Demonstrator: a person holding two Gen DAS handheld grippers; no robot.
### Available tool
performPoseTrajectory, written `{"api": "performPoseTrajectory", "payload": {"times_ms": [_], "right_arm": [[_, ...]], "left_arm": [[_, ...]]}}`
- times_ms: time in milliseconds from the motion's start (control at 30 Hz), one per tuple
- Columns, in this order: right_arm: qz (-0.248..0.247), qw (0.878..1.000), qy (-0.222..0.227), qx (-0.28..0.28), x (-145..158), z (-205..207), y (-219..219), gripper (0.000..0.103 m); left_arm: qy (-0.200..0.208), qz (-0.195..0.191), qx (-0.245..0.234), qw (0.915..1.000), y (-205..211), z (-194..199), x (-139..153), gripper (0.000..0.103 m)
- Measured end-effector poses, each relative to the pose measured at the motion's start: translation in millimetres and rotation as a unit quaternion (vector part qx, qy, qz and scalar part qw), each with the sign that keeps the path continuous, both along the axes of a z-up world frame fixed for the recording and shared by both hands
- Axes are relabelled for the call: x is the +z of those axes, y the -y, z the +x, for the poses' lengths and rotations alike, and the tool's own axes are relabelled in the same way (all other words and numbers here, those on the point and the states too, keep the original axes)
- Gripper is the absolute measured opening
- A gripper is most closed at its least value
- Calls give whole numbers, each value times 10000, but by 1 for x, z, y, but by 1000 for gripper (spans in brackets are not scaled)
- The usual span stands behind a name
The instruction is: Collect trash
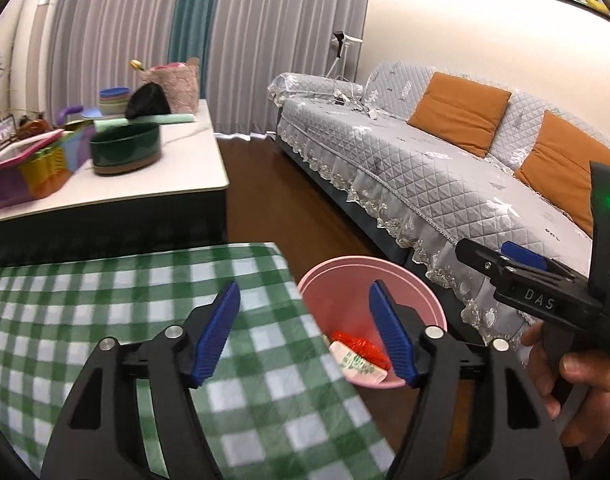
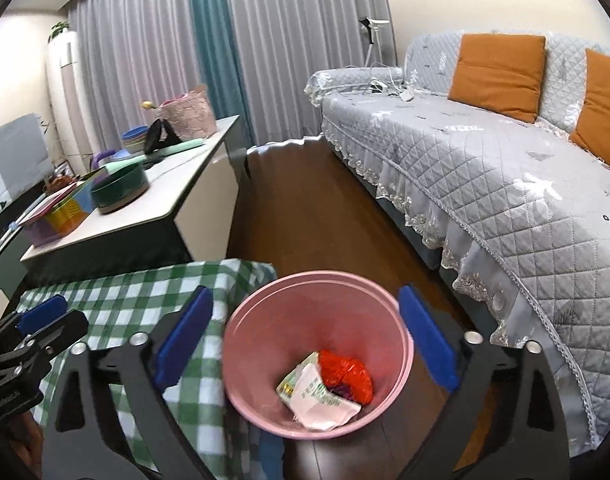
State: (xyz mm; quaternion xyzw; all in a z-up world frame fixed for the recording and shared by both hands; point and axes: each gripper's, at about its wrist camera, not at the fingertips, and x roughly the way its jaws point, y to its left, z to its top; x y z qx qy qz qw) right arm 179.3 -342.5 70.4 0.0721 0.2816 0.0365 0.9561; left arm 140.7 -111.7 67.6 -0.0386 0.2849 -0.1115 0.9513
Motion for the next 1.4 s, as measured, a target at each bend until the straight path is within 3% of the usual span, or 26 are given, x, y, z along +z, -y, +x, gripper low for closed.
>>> {"api": "performPoseTrajectory", "payload": {"times_ms": [67, 200, 533, 800, 933, 1067, 1400], "right_arm": [[14, 10000, -34, 65, 1, -11, -7, 97], [9, 9999, -75, 83, 3, -36, -20, 98], [2, 9998, -150, 159, 4, -104, -43, 98], [-119, 9993, -137, 314, -1, -152, -60, 98], [-173, 9996, -10, 218, -1, -176, -63, 98], [-340, 9992, 159, 155, -3, -202, -70, 98], [-851, 9955, 208, 361, -15, -200, -93, 98]], "left_arm": [[-12, -59, 70, 10000, -8, -18, 0, 80], [55, -26, 383, 9992, -24, -53, -4, 90], [-89, -88, 1145, 9933, -62, -127, -20, 92], [9, 34, 1519, 9884, -76, -178, -12, 92], [-240, 77, 1673, 9856, -81, -199, -24, 92], [-475, 287, 1725, 9834, -81, -209, -41, 92], [-247, 417, 1886, 9809, -84, -205, -40, 92]]}}
